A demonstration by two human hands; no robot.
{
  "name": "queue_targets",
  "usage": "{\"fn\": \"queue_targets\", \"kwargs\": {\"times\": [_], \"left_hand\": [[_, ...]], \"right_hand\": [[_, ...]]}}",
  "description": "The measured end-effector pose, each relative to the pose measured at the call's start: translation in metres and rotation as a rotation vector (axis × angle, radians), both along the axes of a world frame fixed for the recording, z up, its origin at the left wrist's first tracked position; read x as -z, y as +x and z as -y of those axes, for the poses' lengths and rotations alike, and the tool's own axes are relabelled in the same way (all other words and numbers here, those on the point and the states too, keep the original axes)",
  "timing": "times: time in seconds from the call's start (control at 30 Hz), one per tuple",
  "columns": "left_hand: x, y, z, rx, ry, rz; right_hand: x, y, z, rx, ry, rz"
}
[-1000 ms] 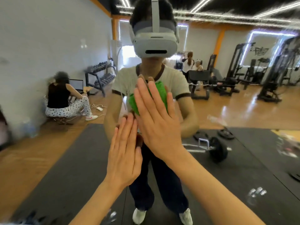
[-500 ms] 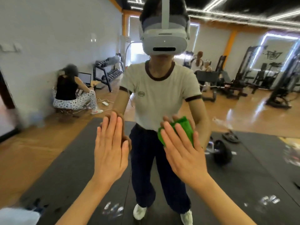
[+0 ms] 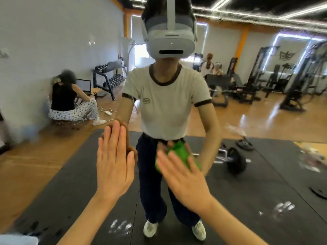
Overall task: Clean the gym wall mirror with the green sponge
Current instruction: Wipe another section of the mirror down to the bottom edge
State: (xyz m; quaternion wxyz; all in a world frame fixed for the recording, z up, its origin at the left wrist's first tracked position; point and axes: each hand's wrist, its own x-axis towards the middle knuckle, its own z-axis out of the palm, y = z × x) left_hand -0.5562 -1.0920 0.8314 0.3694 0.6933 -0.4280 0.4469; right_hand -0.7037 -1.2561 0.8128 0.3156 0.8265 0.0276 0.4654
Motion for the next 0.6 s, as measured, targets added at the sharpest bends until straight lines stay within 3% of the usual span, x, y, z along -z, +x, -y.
{"fn": "queue_targets", "kwargs": {"times": [0.07, 0.13, 0.27, 0.33, 0.4, 0.5, 0.6], "left_hand": [[0.000, 0.000, -0.001, 0.005, 0.010, -0.005], [-0.001, -0.001, -0.001, 0.009, 0.014, -0.015], [0.000, -0.002, -0.002, -0.002, 0.017, -0.004], [0.000, -0.001, -0.002, -0.016, 0.018, -0.005], [0.001, -0.002, -0.001, -0.018, 0.011, -0.002], [0.000, -0.003, -0.001, -0.024, 0.013, 0.005], [0.001, -0.003, -0.001, -0.043, 0.006, -0.004]], "right_hand": [[0.034, -0.017, 0.005, 0.050, -0.108, -0.160], [0.006, -0.015, 0.006, 0.023, -0.141, -0.143], [-0.125, 0.024, -0.011, -0.091, 0.202, 0.312], [-0.145, 0.036, -0.020, -0.097, 0.260, 0.427], [-0.103, 0.032, -0.021, -0.067, 0.195, 0.297], [0.003, 0.001, -0.012, 0.015, -0.052, -0.087], [0.022, -0.009, -0.007, 0.080, -0.160, -0.228]]}}
